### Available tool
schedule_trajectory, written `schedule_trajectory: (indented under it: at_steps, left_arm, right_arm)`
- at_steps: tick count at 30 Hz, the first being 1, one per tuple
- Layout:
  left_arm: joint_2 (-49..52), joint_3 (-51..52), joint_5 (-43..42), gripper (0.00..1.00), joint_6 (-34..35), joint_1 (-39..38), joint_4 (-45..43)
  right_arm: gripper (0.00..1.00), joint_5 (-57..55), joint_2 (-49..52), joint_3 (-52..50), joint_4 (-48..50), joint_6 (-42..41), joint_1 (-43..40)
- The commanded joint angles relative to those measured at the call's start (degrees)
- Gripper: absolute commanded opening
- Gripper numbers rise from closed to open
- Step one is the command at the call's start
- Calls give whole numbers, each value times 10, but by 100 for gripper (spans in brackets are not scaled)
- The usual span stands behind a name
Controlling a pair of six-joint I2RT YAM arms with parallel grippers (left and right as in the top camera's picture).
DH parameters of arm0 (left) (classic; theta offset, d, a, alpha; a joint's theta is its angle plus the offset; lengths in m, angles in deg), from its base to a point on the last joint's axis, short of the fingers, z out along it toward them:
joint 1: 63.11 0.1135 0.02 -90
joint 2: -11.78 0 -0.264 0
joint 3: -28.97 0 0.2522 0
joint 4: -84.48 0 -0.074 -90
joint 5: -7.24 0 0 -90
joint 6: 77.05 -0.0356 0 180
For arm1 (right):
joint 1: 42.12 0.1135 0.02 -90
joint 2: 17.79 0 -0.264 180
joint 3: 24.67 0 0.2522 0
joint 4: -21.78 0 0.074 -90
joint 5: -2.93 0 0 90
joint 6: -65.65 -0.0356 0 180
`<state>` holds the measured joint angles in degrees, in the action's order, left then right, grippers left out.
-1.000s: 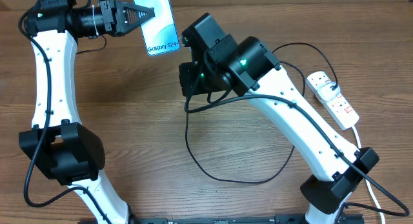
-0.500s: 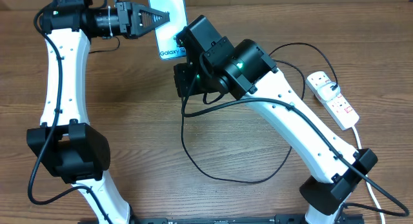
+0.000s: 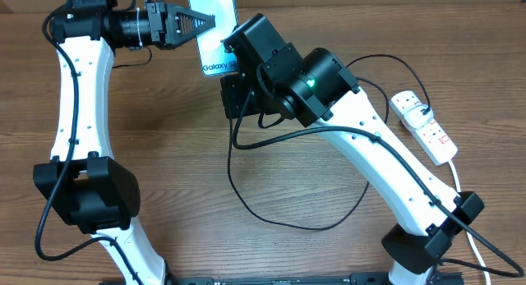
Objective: Plug charger to phone and switch on socket
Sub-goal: 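Push the USB-C plug up into the phone's bottom port with the right gripper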
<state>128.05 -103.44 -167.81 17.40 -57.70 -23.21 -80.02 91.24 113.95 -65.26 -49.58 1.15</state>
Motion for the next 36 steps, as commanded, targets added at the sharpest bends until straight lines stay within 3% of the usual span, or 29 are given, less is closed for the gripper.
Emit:
schedule_trajectory:
  at_steps: [1,36]
  left_arm:
    - [-12,-7,-50,4,-12,-3,-1]
    - [-12,-7,-50,4,-17,-3,-1]
  right_arm:
    - [4,-5,-22,16,8,6,5]
    - [4,-23,-22,17,25,0,5]
